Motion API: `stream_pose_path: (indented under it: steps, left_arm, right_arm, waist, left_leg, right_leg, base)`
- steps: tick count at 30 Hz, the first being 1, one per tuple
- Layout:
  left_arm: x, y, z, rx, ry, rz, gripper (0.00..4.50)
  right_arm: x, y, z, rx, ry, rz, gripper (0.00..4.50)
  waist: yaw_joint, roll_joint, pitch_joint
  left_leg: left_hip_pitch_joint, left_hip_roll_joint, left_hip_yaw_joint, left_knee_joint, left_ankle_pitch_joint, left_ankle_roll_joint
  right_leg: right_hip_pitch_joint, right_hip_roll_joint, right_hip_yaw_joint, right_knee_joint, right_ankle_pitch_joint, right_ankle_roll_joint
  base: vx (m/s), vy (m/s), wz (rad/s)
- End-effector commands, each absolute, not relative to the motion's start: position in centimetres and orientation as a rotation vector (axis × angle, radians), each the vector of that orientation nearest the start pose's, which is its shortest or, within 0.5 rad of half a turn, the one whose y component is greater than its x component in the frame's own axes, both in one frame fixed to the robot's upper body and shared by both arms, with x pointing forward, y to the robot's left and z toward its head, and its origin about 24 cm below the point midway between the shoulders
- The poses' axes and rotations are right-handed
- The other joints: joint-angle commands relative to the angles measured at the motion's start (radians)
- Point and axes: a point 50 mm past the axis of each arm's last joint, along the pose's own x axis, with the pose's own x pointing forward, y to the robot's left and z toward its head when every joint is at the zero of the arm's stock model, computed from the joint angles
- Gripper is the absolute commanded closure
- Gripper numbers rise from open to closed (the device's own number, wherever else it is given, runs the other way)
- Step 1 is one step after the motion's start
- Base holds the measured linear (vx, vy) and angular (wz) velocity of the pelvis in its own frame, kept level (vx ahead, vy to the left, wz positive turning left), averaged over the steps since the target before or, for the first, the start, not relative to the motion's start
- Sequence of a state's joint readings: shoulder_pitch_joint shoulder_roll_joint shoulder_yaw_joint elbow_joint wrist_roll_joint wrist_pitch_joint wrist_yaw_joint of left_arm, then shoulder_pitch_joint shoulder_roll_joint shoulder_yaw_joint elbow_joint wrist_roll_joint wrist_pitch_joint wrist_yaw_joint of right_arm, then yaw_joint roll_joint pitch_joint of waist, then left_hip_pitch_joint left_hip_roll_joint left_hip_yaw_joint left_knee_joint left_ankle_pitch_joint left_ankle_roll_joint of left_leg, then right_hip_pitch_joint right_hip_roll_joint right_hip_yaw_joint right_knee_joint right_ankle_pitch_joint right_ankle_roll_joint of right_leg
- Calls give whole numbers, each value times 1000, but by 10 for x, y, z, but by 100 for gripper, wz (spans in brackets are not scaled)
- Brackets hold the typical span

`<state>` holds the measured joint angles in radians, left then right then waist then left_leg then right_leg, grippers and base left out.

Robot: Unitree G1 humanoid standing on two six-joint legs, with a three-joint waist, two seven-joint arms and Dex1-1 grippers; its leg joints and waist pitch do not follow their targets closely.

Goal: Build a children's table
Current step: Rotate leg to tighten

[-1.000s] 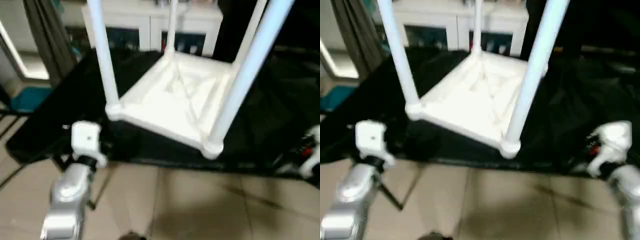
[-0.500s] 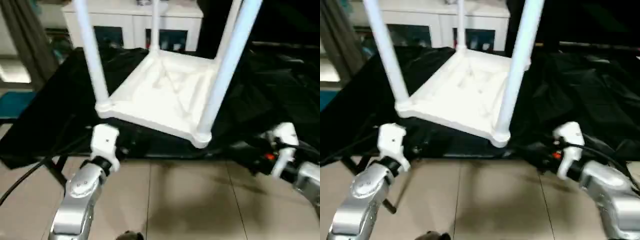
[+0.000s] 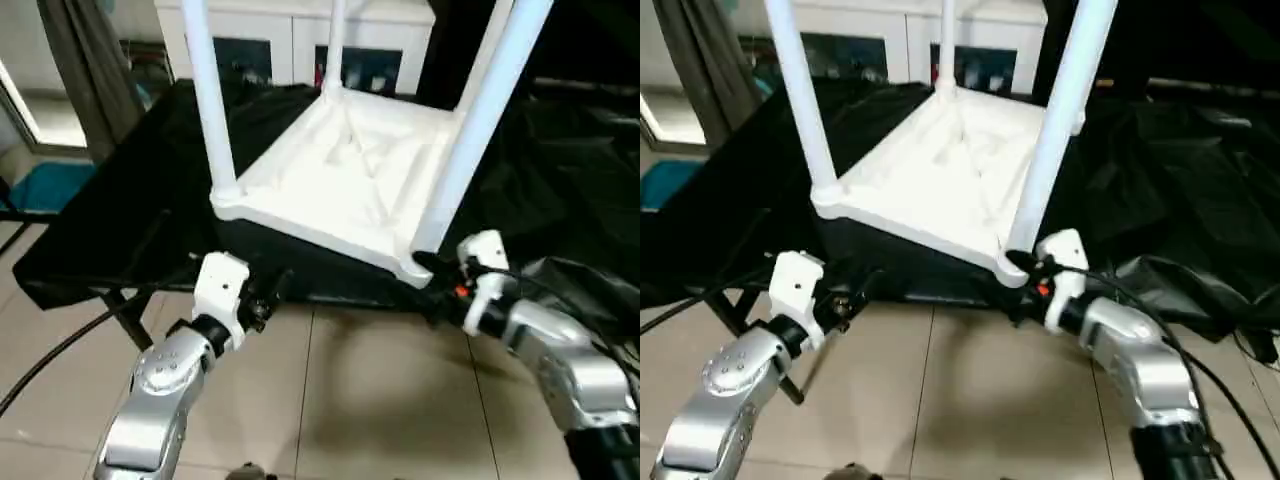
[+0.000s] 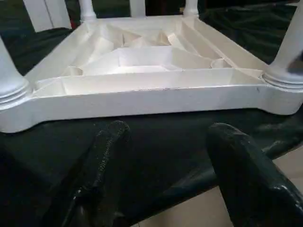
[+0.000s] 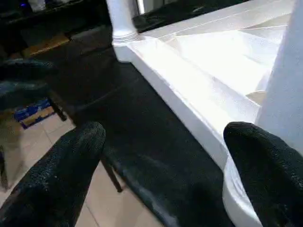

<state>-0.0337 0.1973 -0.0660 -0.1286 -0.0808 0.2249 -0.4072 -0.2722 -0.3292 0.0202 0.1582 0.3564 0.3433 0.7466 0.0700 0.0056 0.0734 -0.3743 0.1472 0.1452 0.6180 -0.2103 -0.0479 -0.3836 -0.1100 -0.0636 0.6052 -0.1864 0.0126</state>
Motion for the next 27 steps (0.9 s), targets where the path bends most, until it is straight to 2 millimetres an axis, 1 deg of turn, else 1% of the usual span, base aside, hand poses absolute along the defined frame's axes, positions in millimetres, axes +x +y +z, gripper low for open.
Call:
stream_pose_path:
  steps: [1,2,3,4,5,6,7,8,9,10,11,13,14,15,16,17,18,19,20,21,22,23,26,27]
  left_arm:
    - [255,145,56,119,114,-492,152]
    - [255,145,56,120,114,-493,152]
    - [256,144,56,124,113,-498,152]
    - [256,143,56,126,112,-505,152]
    - [257,142,57,125,109,-513,152]
    - [257,141,58,126,107,-517,152]
    - [257,141,58,125,104,-521,152]
    - [257,141,59,123,102,-524,152]
    - [257,141,59,120,101,-524,152]
    - [257,141,59,117,101,-523,152]
    - [256,142,59,114,101,-521,152]
    - [255,142,58,103,105,-512,152]
    - [255,142,58,102,105,-511,152]
    - [256,142,57,104,107,-508,152]
    - [256,142,57,105,108,-507,152]
    - [257,143,57,117,109,-490,152]
    - [261,146,56,135,108,-451,152]
    - [264,148,56,139,109,-414,152]
    - [266,150,57,141,104,-392,152]
    - [268,152,57,141,99,-375,152]
    - [271,155,59,135,97,-335,125]
    - [273,157,60,134,89,-317,125]
    - [275,158,64,111,66,-297,115]
    - [275,158,64,111,66,-297,105]
  right_arm:
    - [299,-159,58,108,210,754,5]
    - [301,-157,57,115,203,747,5]
    - [306,-155,56,124,197,716,5]
    - [310,-153,55,139,186,698,5]
    - [314,-152,55,151,174,670,5]
    - [317,-152,55,158,165,637,5]
    - [319,-153,56,167,153,611,5]
    - [321,-154,57,168,146,590,5]
    - [322,-156,57,164,139,560,5]
    - [323,-160,58,172,130,528,5]
    - [324,-163,58,175,122,511,5]
    - [324,-169,58,165,113,484,5]
    - [324,-170,58,164,111,481,5]
    - [323,-173,59,156,107,476,5]
    - [323,-173,59,155,107,475,5]
    - [323,-177,59,148,102,467,5]
    - [322,-184,59,139,97,447,5]
    - [322,-191,60,134,94,426,5]
    - [321,-195,60,130,93,414,5]
    - [321,-197,61,129,92,406,5]
    - [321,-203,61,117,91,391,0]
    - [321,-206,61,111,91,380,0]
    - [321,-211,61,94,95,366,0]
    - [321,-211,61,94,95,366,0]
  waist:
    - [3,-1,-68]
    - [2,-4,-68]
    - [4,-3,-69]
    - [6,2,-84]
    - [10,0,-87]
    - [13,6,-86]
    - [12,5,-85]
    - [17,5,-86]
    - [20,2,-83]
    - [25,7,-81]
    - [25,7,-81]
    - [25,4,-76]
    - [25,5,-76]
    - [25,5,-76]
    - [23,4,-76]
    - [23,4,-76]
    - [22,0,-76]
    - [22,-1,-76]
    - [23,-4,-76]
    - [24,-4,-76]
    - [23,-5,-77]
    - [23,-8,-78]
    - [23,-9,-79]
    - [23,-10,-79]
  left_leg:
    - [-3,70,-19,-103,-228,37]
    - [-8,71,-18,-102,-221,37]
    - [-6,72,-17,-102,-216,37]
    - [-2,70,-10,-86,-106,57]
    - [-11,69,-7,-78,-18,87]
    - [-8,69,-4,-78,-7,95]
    - [-8,67,-1,-76,-4,104]
    - [-6,70,1,-76,-16,111]
    - [-5,73,3,-78,-40,108]
    - [-1,75,5,-81,-72,96]
    - [-1,75,5,-81,-72,96]
    - [4,80,15,-89,-152,55]
    - [4,81,15,-92,-165,45]
    - [5,81,14,-94,-181,29]
    - [4,80,14,-94,-187,21]
    - [4,80,14,-94,-187,21]
    - [3,79,15,-94,-189,20]
    - [5,78,16,-92,-184,21]
    - [6,77,18,-90,-181,24]
    - [6,77,18,-90,-179,25]
    - [1,77,16,-90,-168,29]
    - [1,77,16,-89,-164,31]
    - [0,76,17,-86,-143,42]
    - [-1,75,17,-85,-138,44]
  right_leg:
    - [28,-50,45,-71,-218,-196]
    - [30,-52,44,-67,-207,-208]
    - [29,-51,43,-66,-203,-211]
    - [29,-47,42,-48,-56,-242]
    - [34,-43,40,-36,55,-258]
    - [28,-41,39,-35,71,-270]
    - [27,-39,39,-34,80,-278]
    - [29,-40,39,-34,70,-285]
    - [29,-40,40,-38,38,-284]
    - [26,-39,41,-41,-2,-279]
    - [26,-39,41,-41,-2,-279]
    - [24,-36,42,-51,-93,-256]
    - [25,-37,42,-52,-113,-249]
    - [25,-36,42,-54,-137,-235]
    - [25,-36,43,-55,-140,-227]
    - [25,-36,43,-55,-140,-227]
    - [25,-36,44,-57,-147,-217]
    - [24,-35,45,-58,-146,-214]
    - [23,-34,45,-59,-146,-213]
    - [23,-36,45,-59,-149,-213]
    - [27,-37,44,-58,-156,-210]
    - [27,-36,43,-58,-158,-209]
    - [26,-36,42,-58,-153,-216]
    - [26,-36,42,-57,-150,-216]
  base:
    - [0,0,0]
    - [0,0,0]
    - [0,0,0]
    - [0,0,0]
    - [0,0,0]
    - [0,0,0]
    - [0,0,0]
    - [0,0,0]
    - [0,0,0]
    - [0,0,0]
    - [0,0,0]
    - [0,0,0]
    - [0,0,0]
    - [0,0,0]
    - [0,0,0]
    - [0,0,0]
    - [0,0,0]
    - [0,0,0]
    - [0,0,0]
    - [0,0,0]
    - [0,0,0]
    - [0,0,0]
    - [0,0,0]
    - [0,0,0]
